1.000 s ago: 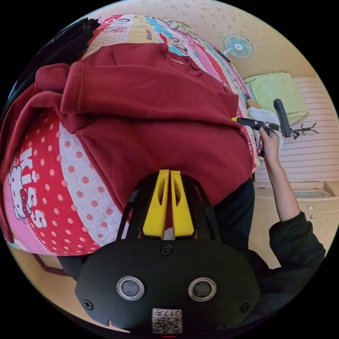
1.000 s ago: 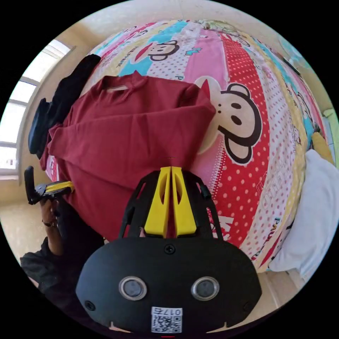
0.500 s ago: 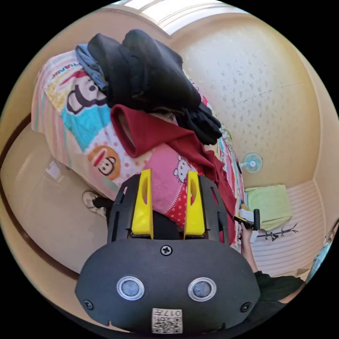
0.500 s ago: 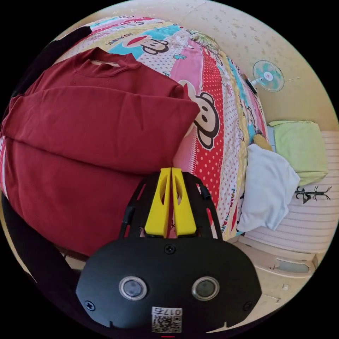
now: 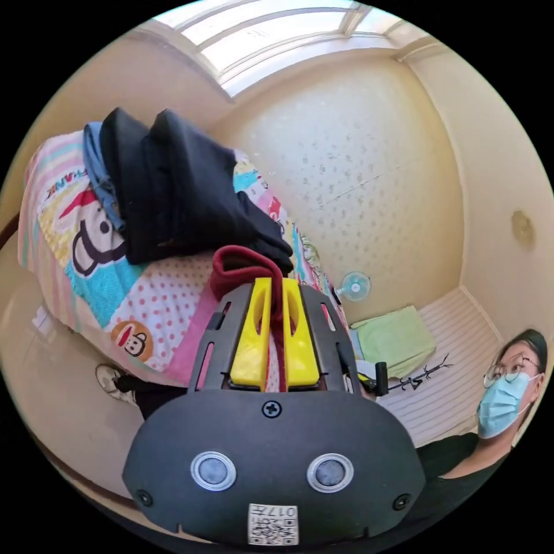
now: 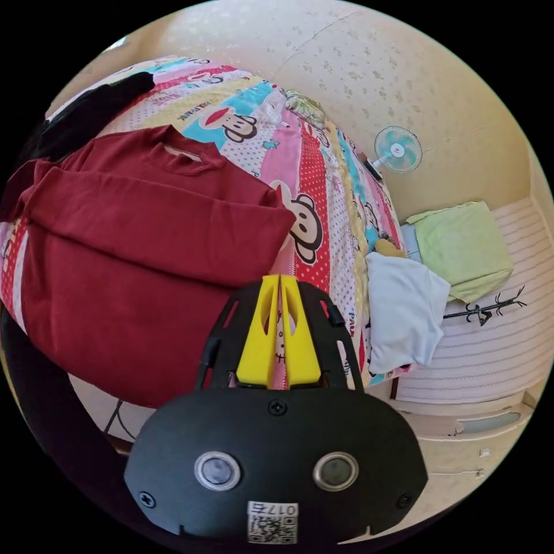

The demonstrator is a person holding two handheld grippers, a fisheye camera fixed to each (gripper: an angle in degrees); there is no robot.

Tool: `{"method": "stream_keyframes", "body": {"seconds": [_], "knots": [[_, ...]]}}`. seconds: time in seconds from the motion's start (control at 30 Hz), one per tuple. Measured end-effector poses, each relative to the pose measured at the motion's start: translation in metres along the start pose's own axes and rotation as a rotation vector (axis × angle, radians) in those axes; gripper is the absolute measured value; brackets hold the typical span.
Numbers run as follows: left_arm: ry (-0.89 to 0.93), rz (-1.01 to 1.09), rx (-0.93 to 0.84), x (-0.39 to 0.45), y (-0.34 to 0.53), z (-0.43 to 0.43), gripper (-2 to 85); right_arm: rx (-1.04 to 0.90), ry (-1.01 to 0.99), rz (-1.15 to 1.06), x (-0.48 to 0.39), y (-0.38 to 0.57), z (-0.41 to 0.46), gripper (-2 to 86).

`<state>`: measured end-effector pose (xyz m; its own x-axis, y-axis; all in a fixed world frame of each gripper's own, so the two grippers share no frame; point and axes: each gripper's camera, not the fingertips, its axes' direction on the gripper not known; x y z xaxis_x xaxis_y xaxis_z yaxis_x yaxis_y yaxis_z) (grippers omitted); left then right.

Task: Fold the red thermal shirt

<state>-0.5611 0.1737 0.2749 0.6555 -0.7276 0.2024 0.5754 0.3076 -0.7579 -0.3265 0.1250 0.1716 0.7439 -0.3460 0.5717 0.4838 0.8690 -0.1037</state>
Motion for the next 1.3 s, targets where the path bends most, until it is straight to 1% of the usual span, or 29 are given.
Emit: {"method": "stream_keyframes", "body": {"seconds": [0.07, 0.1, 0.17, 0.2, 0.23, 0.27, 0.3, 0.33, 0.37, 0.4, 0.43, 0.47, 0.5, 0.57, 0.6, 0.63, 0.7, 0.77, 0.87, 0.9, 1.0, 1.07, 1.13, 1.2, 1.23, 1.27, 1.3], "knots": [[0.026, 0.09, -0.031, 0.042, -0.009, -0.002, 4.0, 0.027, -0.261, -0.005, 0.008, 0.001, -0.023, 0.5], [0.05, 0.146, -0.066, 0.07, -0.013, 0.003, 4.0, 0.04, -0.34, -0.016, 0.01, 0.002, -0.029, 0.5], [0.092, 0.233, -0.128, 0.111, -0.014, 0.019, 4.2, 0.143, -0.694, -0.124, 0.015, 0.009, -0.051, 0.5], [0.112, 0.294, -0.16, 0.137, -0.008, 0.035, 4.4, 0.176, -0.776, -0.157, 0.016, 0.012, -0.056, 0.6], [0.122, 0.339, -0.193, 0.158, 0.003, 0.057, 4.6, 0.217, -0.901, -0.189, 0.017, 0.017, -0.061, 0.6], [0.127, 0.349, -0.222, 0.166, 0.01, 0.071, 5.0, 0.211, -0.949, -0.17, 0.018, 0.021, -0.059, 0.6], [0.142, 0.36, -0.301, 0.178, 0.029, 0.101, 5.8, 0.197, -0.951, -0.153, 0.018, 0.022, -0.056, 0.6], [0.17, 0.375, -0.417, 0.186, 0.051, 0.135, 8.2, 0.165, -0.93, -0.114, 0.02, 0.027, -0.047, 0.7], [0.186, 0.378, -0.487, 0.187, 0.064, 0.153, 9.4, 0.126, -0.911, -0.066, 0.024, 0.033, -0.035, 0.8], [0.234, 0.377, -0.635, 0.185, 0.093, 0.185, 10.8, 0.103, -0.905, -0.042, 0.028, 0.037, -0.029, 0.9], [0.288, 0.352, -0.766, 0.176, 0.122, 0.21, 11.3, 0.048, -0.891, -0.002, 0.035, 0.045, -0.015, 1.1], [0.315, 0.327, -0.819, 0.169, 0.136, 0.22, 11.1, -0.04, -0.85, 0.052, 0.044, 0.054, 0.0, 1.3], [0.36, 0.271, -0.89, 0.153, 0.161, 0.232, 10.6, -0.07, -0.824, 0.077, 0.049, 0.059, 0.006, 1.5], [0.365, 0.195, -0.928, 0.127, 0.186, 0.234, 10.1, -0.118, -0.754, 0.144, 0.068, 0.08, 0.022, 2.3], [0.326, 0.163, -0.937, 0.112, 0.194, 0.231, 10.0, -0.122, -0.757, 0.158, 0.073, 0.084, 0.025, 2.6], [0.274, 0.138, -0.937, 0.097, 0.196, 0.224, 10.0, -0.13, -0.807, 0.183, 0.082, 0.09, 0.03, 3.7], [0.224, 0.101, -0.913, 0.078, 0.193, 0.21, 10.1, -0.127, -0.98, 0.218, 0.092, 0.094, 0.039, 6.0], [0.204, 0.074, -0.871, 0.064, 0.184, 0.194, 10.1, -0.091, -1.248, 0.222, 0.095, 0.088, 0.05, 8.0], [0.163, 0.061, -0.812, 0.049, 0.169, 0.168, 10.0, -0.061, -1.455, 0.174, 0.081, 0.063, 0.06, 8.7], [0.142, 0.062, -0.794, 0.046, 0.165, 0.16, 10.0, -0.054, -1.448, 0.165, 0.078, 0.057, 0.06, 8.8], [0.126, 0.043, -0.758, 0.037, 0.16, 0.143, 10.0, -0.032, -1.316, 0.182, 0.061, 0.029, 0.061, 10.2], [0.123, 0.037, -0.742, 0.033, 0.16, 0.136, 9.9, -0.095, -1.197, 0.148, 0.04, 0.003, 0.067, 12.1], [0.092, 0.04, -0.739, 0.031, 0.164, 0.131, 9.2, -0.157, -1.134, 0.15, 0.028, -0.012, 0.073, 11.5], [0.094, 0.038, -0.756, 0.029, 0.169, 0.131, 9.0, -0.176, -1.074, 0.163, 0.027, -0.025, 0.063, 9.5], [0.104, 0.032, -0.767, 0.027, 0.172, 0.133, 9.0, -0.183, -1.018, 0.115, 0.026, -0.036, 0.049, 8.0], [0.109, 0.026, -0.771, 0.026, 0.174, 0.134, 8.9, -0.201, -0.917, 0.044, 0.023, -0.049, 0.031, 6.5], [0.12, 0.011, -0.78, 0.023, 0.176, 0.136, 8.9, -0.184, -0.894, -0.017, 0.022, -0.056, 0.02, 5.7]]}}
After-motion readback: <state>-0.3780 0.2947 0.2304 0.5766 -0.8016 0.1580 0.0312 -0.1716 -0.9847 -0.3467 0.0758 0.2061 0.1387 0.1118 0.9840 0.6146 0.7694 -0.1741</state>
